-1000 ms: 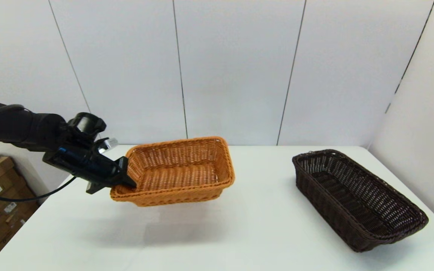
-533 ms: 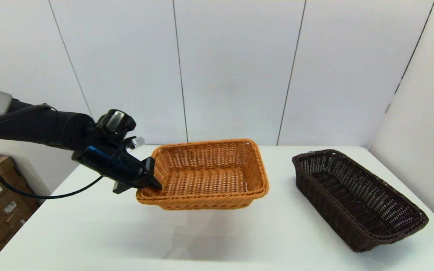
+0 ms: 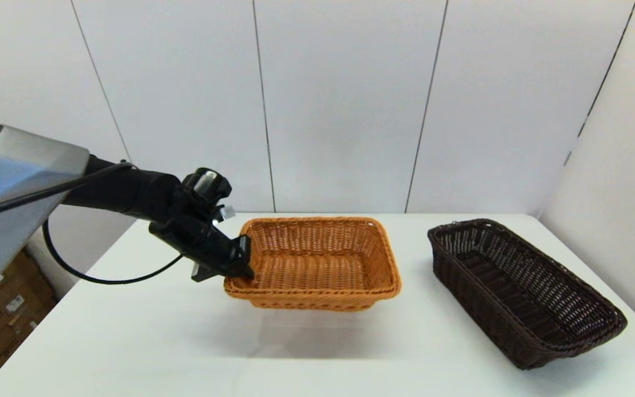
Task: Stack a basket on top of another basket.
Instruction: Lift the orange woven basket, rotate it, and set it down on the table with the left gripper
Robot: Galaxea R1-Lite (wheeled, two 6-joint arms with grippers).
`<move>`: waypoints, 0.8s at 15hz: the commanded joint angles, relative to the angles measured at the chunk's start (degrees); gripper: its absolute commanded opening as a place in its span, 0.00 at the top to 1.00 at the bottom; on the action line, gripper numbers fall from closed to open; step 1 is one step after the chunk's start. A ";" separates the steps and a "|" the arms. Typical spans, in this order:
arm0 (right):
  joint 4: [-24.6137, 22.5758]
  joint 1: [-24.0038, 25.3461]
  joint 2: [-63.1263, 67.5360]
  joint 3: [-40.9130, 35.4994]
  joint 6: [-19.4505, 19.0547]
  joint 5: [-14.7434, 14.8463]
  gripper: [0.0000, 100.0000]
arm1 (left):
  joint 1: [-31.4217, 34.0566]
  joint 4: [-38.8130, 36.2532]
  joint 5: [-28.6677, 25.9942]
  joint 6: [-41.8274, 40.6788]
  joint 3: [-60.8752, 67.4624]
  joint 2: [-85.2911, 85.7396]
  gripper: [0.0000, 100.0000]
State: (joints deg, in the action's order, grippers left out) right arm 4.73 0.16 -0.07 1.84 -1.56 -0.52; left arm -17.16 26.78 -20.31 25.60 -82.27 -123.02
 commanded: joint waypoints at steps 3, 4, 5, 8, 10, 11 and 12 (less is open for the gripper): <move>0.02 0.02 -0.01 0.00 -0.02 0.00 0.00 | -2.35 3.10 -0.08 -0.29 -4.03 -3.99 1.00; 0.02 0.02 -0.01 0.00 -0.02 0.00 0.00 | -2.79 3.89 -0.08 -0.29 -4.74 -4.69 1.00; 0.02 0.02 -0.01 0.00 -0.02 0.00 0.00 | -2.79 4.07 -0.08 -0.29 -5.09 -5.39 1.00; 0.02 0.02 -0.01 0.00 -0.02 0.00 0.00 | -2.79 4.07 0.01 -0.38 -5.26 -6.62 1.00; 0.02 0.02 -0.01 0.00 -0.02 0.00 0.00 | -2.79 4.07 0.09 -0.38 -5.26 -6.97 1.00; 0.02 0.02 -0.01 0.00 -0.02 0.00 0.00 | -2.79 3.98 0.01 -0.46 -5.26 -6.97 1.00; 0.02 0.02 -0.01 0.00 -0.02 0.00 0.00 | -2.96 3.89 0.01 -0.55 -5.26 -6.97 1.00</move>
State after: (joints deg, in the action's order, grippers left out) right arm 4.73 0.16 -0.07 1.84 -1.56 -0.51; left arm -20.03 30.59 -20.20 24.92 -87.52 -129.68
